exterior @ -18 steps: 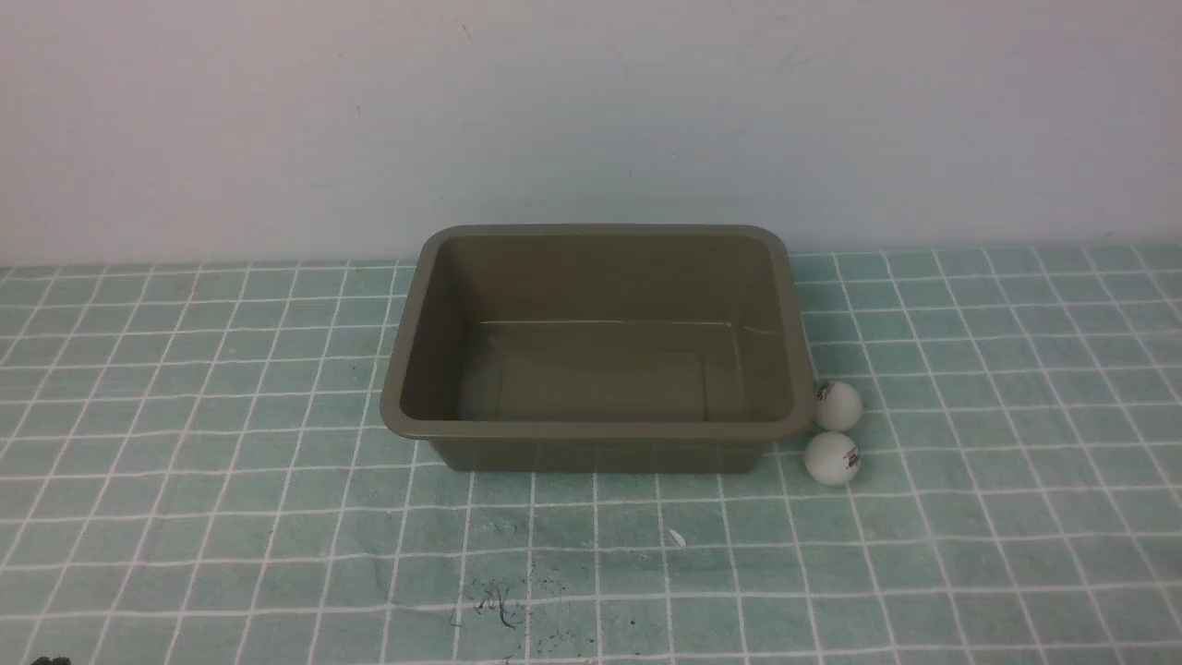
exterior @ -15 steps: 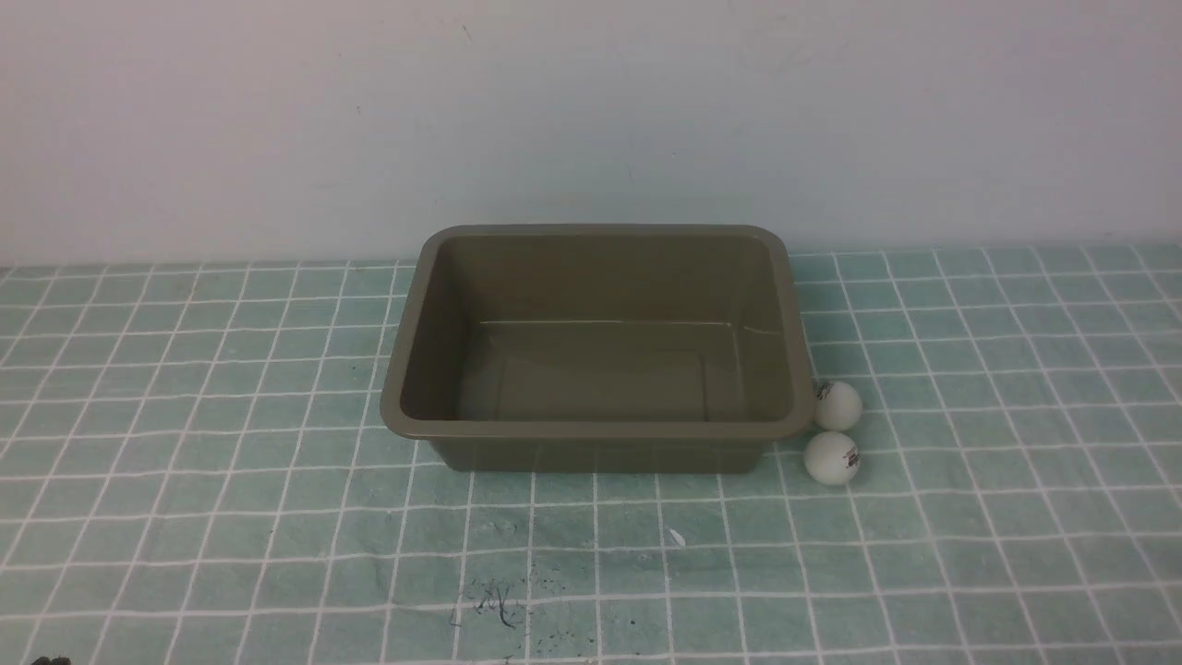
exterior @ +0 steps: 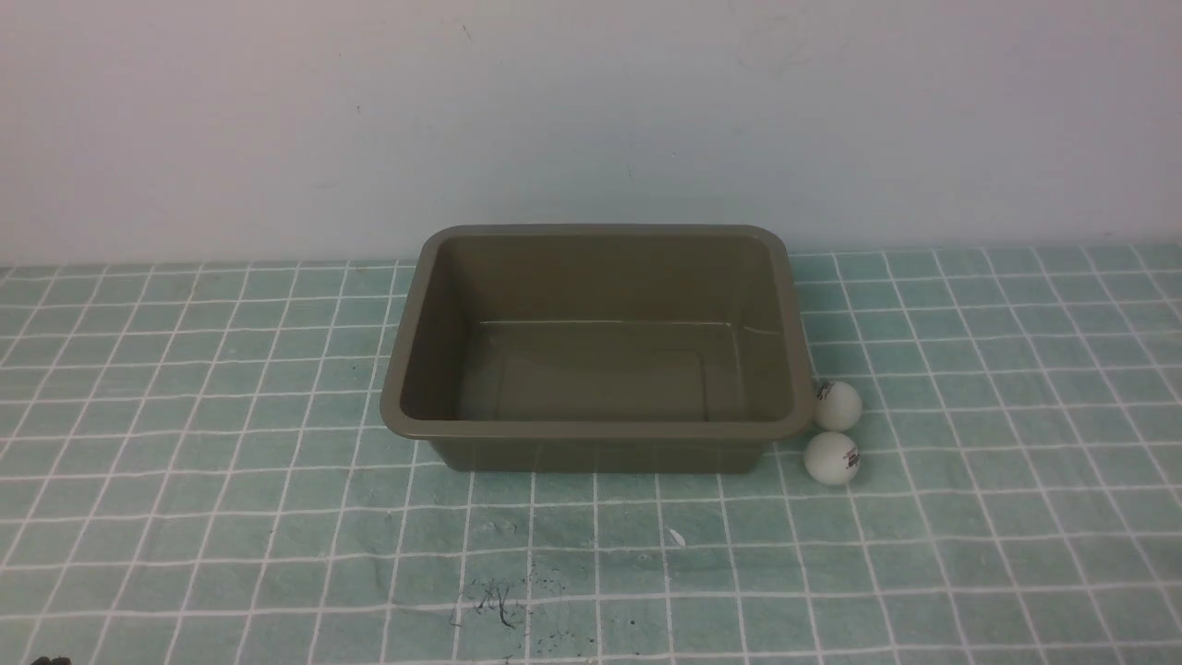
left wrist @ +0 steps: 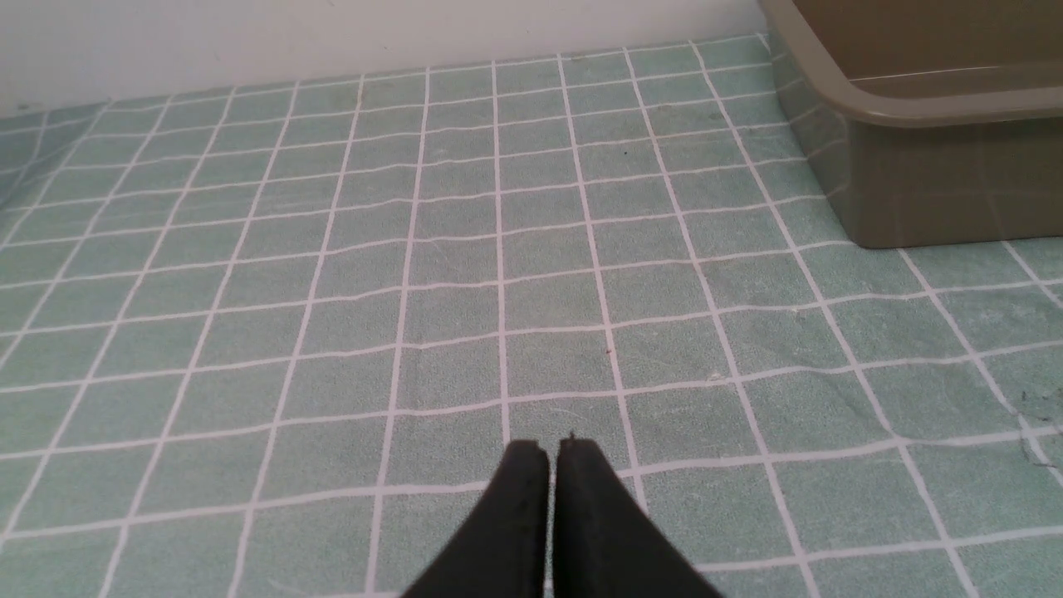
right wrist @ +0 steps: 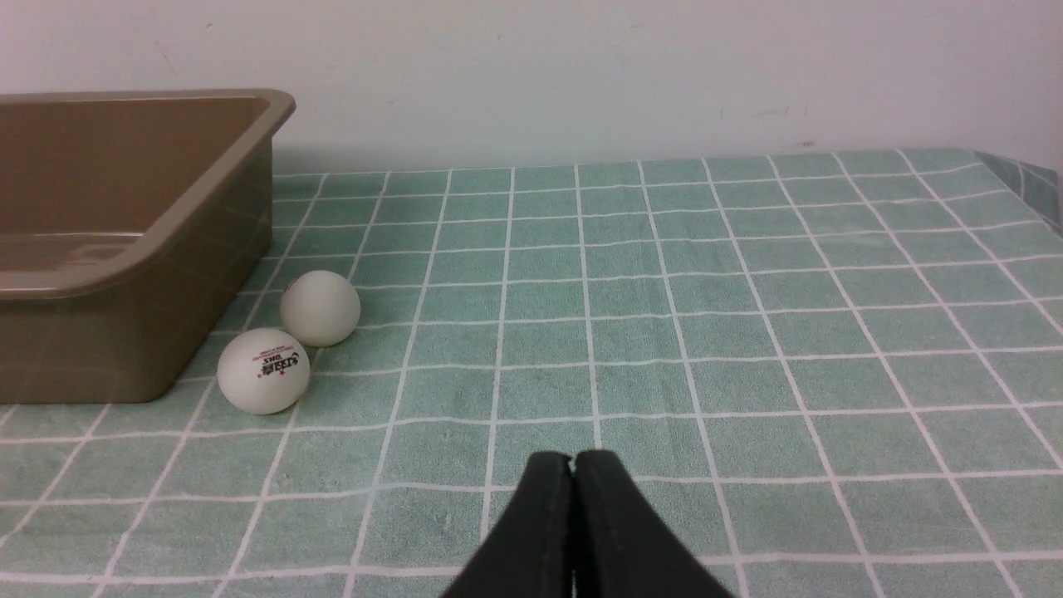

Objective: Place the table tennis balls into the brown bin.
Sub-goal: 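Reach for and grasp a ping pong ball on the table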

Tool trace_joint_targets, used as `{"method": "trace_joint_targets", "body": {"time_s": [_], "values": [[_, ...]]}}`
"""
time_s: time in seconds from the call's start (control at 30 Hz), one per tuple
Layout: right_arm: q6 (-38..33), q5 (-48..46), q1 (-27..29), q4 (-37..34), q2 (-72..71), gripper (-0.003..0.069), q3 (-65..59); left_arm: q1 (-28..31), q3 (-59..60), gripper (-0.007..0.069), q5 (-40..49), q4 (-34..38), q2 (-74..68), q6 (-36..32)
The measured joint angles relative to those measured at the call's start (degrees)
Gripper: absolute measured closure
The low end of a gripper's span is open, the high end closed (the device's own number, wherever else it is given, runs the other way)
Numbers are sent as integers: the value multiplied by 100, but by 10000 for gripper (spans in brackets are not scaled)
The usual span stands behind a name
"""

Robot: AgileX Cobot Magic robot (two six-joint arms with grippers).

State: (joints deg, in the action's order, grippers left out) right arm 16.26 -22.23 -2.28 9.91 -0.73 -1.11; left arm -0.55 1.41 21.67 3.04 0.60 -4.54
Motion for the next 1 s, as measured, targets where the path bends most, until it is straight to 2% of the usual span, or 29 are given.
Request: {"method": "trace_joint_targets", "body": {"time_s": [0.4,0.47,0.53,0.57,0.6,0.63,0.73,0.9,1.0], "values": [[41,26,0,-9,0,672,0,0,0,629,0,0,0,0],[327,331,0,-378,0,672,-39,0,0,629,0,0,0,0],[832,910,0,-1087,0,672,-48,0,0,629,0,0,0,0],[832,979,0,-1162,0,672,-48,0,0,629,0,0,0,0],[1229,1489,0,-1757,0,672,-48,0,0,629,0,0,0,0],[1426,1746,0,-2057,0,672,-48,0,0,629,0,0,0,0],[1586,2100,0,-2507,0,672,-48,0,0,629,0,0,0,0],[1683,2386,0,-2819,0,672,-48,0,0,629,0,0,0,0],[1691,2026,0,-2778,33,672,213,0,0,629,0,0,0,0]]}}
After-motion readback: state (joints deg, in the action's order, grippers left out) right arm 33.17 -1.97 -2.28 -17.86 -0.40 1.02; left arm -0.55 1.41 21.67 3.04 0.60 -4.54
